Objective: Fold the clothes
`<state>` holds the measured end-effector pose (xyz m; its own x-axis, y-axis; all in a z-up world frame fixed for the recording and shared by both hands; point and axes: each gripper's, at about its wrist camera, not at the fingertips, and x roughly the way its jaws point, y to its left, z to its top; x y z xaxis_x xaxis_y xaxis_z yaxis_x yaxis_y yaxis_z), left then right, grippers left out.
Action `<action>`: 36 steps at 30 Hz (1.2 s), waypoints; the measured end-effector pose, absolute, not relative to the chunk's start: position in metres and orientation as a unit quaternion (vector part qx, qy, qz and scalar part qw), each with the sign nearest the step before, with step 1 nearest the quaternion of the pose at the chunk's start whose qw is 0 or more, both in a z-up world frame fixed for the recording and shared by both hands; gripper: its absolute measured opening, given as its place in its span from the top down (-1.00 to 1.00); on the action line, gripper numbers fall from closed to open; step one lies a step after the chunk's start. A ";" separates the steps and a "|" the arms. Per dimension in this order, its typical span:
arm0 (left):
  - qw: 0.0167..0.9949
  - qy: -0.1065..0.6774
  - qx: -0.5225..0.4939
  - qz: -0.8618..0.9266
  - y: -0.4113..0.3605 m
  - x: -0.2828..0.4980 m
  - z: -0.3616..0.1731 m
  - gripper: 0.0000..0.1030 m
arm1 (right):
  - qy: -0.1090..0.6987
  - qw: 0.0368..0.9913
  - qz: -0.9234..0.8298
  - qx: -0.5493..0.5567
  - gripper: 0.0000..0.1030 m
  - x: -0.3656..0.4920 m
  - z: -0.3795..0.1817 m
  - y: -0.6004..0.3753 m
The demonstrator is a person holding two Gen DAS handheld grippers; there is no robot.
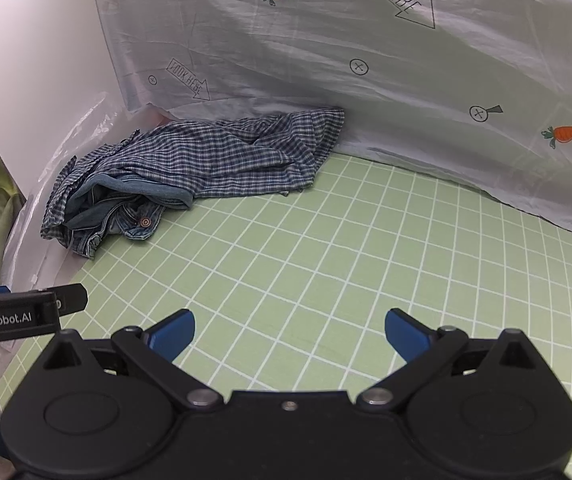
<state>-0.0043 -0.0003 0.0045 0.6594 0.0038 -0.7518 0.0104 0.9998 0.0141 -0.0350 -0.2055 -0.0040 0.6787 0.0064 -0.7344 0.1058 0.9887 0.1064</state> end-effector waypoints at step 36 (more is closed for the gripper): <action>0.908 0.418 0.016 -0.003 -0.002 -0.007 0.000 -1.00 | 0.398 0.914 -0.028 0.074 -0.99 -0.036 -0.003 -0.205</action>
